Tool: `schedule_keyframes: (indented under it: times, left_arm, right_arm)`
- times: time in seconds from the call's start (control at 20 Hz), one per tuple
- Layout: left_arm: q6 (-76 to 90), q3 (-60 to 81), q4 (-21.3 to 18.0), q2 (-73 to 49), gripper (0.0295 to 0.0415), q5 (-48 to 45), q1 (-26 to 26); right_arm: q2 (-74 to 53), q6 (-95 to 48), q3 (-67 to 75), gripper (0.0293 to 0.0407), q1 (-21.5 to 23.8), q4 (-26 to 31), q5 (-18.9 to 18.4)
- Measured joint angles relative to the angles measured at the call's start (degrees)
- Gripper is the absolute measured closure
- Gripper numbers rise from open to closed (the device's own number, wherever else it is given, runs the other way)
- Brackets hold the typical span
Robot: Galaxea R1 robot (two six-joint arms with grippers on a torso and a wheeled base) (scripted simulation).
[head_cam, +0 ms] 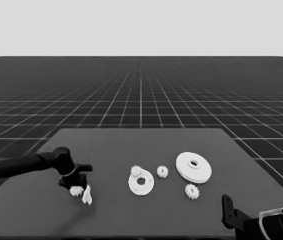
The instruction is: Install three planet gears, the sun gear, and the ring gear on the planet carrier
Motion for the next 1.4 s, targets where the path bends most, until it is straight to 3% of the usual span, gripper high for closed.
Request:
schedule_keyframes:
  times: [0.1, 0.5, 0.65, 1.0, 1.1, 1.2, 1.4]
  left_arm:
    - [0.01, -0.04, 0.03, 0.01, 0.0397, -0.03, 0.03]
    - [0.01, -0.05, 0.04, 0.02, 0.0398, -0.04, 0.02]
    - [-2.01, 7.07, -7.44, -3.43, 0.0398, 6.28, -9.57]
    - [-2.13, 7.71, -9.78, -3.76, 0.0398, 7.72, -12.31]
    - [-30.88, 11.9, -7.5, 18.3, 0.0398, 13.07, -12.32]
    - [-33.73, 3.08, -7.88, 32.5, 0.0399, 13.66, -12.28]
    - [-32.68, -3.64, -8.06, 38.55, 0.0399, 13.47, -12.25]
  right_arm:
    - [0.0, 0.0, 0.0, 0.0315, 0.0, 0.0, 0.0]
    - [0.0, 0.0, 0.0, 0.0315, 0.0, 0.0, 0.0]
    - [0.0, 0.0, 0.0, 0.0315, 0.0, 0.0, 0.0]
    - [0.0, 0.0, 0.0, 0.0315, 0.0, 0.0, 0.0]
    - [0.0, 0.0, 0.0, 0.0315, 0.0, 0.0, 0.0]
    - [0.0, 0.0, 0.0, 0.0315, 0.0, 0.0, 0.0]
    - [0.0, 0.0, 0.0, 0.0315, 0.0, 0.0, 0.0]
